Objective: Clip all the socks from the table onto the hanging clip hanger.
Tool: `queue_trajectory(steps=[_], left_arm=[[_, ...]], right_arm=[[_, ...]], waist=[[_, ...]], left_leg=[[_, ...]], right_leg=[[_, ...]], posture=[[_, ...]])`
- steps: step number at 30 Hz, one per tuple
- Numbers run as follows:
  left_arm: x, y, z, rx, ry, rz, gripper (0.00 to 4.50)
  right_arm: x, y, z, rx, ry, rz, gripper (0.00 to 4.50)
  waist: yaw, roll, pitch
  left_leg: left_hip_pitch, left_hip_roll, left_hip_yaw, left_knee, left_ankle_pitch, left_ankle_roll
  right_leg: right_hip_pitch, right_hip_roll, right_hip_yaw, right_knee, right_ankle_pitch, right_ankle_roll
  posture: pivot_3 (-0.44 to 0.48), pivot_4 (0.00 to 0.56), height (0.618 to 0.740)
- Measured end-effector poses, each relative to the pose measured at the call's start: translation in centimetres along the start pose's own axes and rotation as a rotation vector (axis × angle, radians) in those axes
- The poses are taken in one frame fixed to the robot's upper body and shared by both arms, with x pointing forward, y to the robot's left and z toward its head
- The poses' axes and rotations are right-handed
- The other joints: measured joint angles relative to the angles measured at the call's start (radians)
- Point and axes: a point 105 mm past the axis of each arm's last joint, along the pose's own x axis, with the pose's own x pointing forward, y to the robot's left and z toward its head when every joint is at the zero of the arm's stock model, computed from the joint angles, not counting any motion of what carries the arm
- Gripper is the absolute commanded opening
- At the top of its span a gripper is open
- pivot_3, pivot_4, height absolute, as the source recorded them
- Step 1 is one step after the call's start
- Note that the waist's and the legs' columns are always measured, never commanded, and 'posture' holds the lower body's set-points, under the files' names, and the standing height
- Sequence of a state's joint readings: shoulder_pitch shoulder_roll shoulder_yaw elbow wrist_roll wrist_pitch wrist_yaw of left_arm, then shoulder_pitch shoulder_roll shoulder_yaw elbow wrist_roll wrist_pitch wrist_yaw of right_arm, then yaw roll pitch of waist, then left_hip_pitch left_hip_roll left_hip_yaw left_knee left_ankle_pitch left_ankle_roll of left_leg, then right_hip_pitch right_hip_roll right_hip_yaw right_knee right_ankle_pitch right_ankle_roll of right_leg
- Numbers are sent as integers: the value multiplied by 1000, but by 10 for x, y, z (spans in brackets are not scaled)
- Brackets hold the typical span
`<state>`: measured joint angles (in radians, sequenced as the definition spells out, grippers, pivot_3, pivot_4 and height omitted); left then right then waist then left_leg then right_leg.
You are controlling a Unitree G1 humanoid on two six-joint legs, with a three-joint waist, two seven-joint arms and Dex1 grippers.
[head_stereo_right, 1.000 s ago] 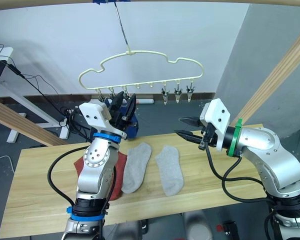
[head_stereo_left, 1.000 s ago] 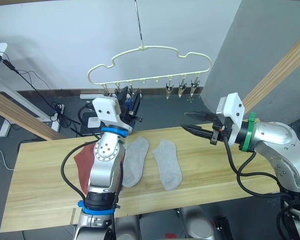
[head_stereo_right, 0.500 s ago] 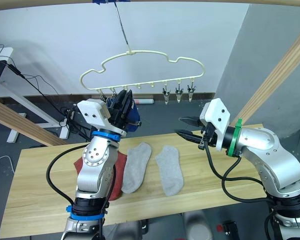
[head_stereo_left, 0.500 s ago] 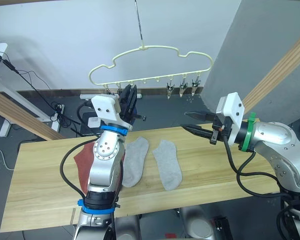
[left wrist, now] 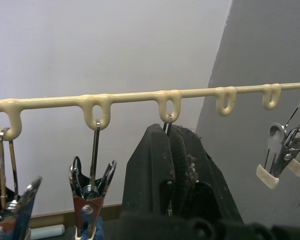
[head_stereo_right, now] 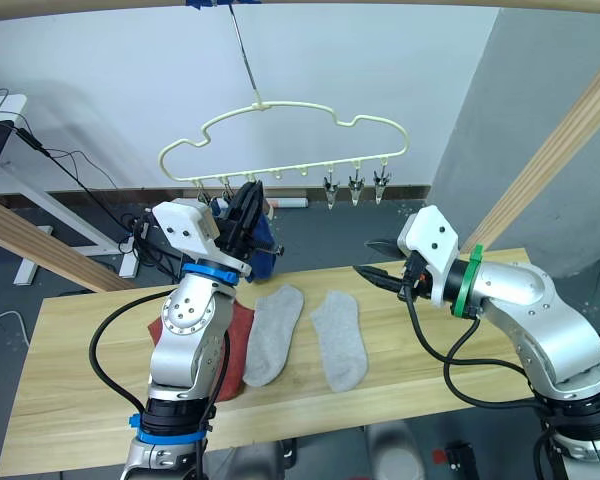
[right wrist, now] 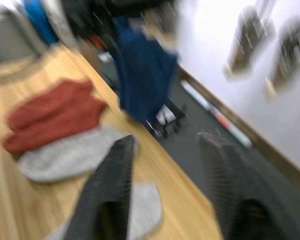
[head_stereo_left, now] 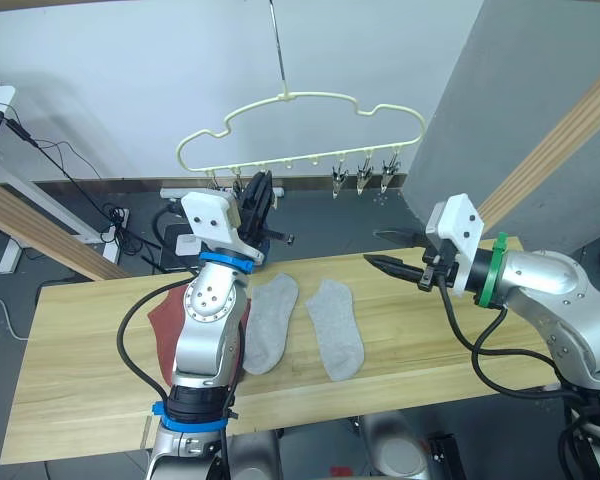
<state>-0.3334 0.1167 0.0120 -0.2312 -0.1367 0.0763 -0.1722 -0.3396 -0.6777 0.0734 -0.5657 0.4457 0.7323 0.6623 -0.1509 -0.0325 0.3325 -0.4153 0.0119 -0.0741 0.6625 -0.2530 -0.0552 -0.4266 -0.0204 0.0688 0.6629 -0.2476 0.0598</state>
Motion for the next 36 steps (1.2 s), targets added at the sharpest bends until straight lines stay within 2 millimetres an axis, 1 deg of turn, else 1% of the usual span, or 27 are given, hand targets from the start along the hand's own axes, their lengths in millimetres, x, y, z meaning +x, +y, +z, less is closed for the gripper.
queue_trajectory(steps=[3, 5, 7, 9, 12, 14, 15, 18, 20, 22, 25, 28, 29, 32, 36], left_arm=[[0, 0, 0, -8, 13, -21, 0], [0, 0, 1, -10, 22, -44, 0], [0, 1, 3, -9, 29, -60, 0], [0, 3, 3, -11, 39, -66, 0], [1, 5, 4, -3, 47, -85, 0], [1, 5, 3, -10, 52, -90, 0], [1, 5, 4, -10, 53, -93, 0], [1, 5, 4, -10, 56, -104, 0], [1, 5, 4, -12, 61, -110, 0], [0, 4, 5, -15, 61, -113, 0], [0, 5, 4, -21, 65, -115, 0], [0, 6, 4, -24, 73, -119, 0], [0, 6, 4, -24, 75, -125, 0], [-1, 6, 4, -25, 78, -135, 0], [-1, 8, 4, -36, 83, -134, 0]], right_arm=[[10, 6, -19, 41, 48, -70, 4474], [22, 20, -35, 91, 77, -112, 4474], [38, 45, -52, 141, 115, -111, 4474], [49, 56, -62, 149, 144, -145, 4474], [67, 56, -77, 173, 173, -272, 4474], [78, 61, -86, 201, 189, -306, 4474], [82, 62, -92, 210, 202, -325, 4474], [94, 62, -106, 234, 241, -379, 4474], [103, 67, -115, 266, 265, -390, 4474], [108, 72, -120, 293, 276, -385, 4474], [116, 76, -118, 332, 259, -375, 4474], [119, 77, -118, 343, 249, -359, 3896], [119, 77, -118, 342, 248, -355, 3630], [117, 75, -121, 319, 257, -352, 2477], [113, 71, -125, 275, 261, -347, 1130]], waist=[[0, 0, 0], [-1, 0, 0], [-3, 0, 0], [-4, 0, 0], [-6, 0, 0], [-6, 0, 0], [-6, 0, 0], [-5, 0, 0], [-4, 0, 0], [-3, 0, 0], [-2, 0, 0], [0, 0, 0], [0, 0, 0], [0, 0, 0], [2, 0, 0]], left_leg=[[0, 0, 0, 0, 0, 0], [1, 1, -1, -1, 0, 0], [1, 1, 0, -1, 0, 0], [1, 1, 0, 0, 0, 0], [1, 1, 0, 0, 0, -1], [1, 1, -1, 0, 0, -1], [1, 1, 0, 0, 0, -1], [1, 1, 0, 0, 0, -1], [1, 1, -1, -1, 0, -1], [1, 1, -1, -1, 0, 0], [1, 1, -1, -1, 0, 0], [2, 1, -1, -1, 0, 0], [2, 1, -1, -1, 0, 0], [3, 1, -1, -1, 0, -1], [3, 1, 0, -1, 0, 0]], right_leg=[[0, 0, 0, 0, 0, 0], [0, 1, 0, 0, 0, 0], [-1, 2, 0, 1, 0, 0], [-1, 1, 1, 0, 0, 0], [0, 1, 1, 0, -2, 5], [0, 1, 0, 0, -2, 4], [0, 1, 0, 0, -2, 4], [0, 1, 1, 0, 0, 1], [-1, 1, 0, 0, 0, 1], [-1, 1, 0, 0, 0, 1], [0, 1, 0, 0, 0, 1], [1, 1, 0, 0, 0, 1], [1, 1, 0, 0, 0, 1], [1, 1, 0, 0, 0, 1], [1, 1, 0, 0, -1, 2]], posture=[[-289, 341, 740], [-286, 346, 740], [-284, 348, 740], [-284, 348, 740], [-270, 349, 740], [-270, 349, 740], [-250, 346, 740], [-250, 346, 740], [-241, 344, 740], [-238, 342, 740], [-235, 341, 740], [-231, 343, 740], [-230, 345, 740], [-230, 347, 740], [-232, 348, 740]])
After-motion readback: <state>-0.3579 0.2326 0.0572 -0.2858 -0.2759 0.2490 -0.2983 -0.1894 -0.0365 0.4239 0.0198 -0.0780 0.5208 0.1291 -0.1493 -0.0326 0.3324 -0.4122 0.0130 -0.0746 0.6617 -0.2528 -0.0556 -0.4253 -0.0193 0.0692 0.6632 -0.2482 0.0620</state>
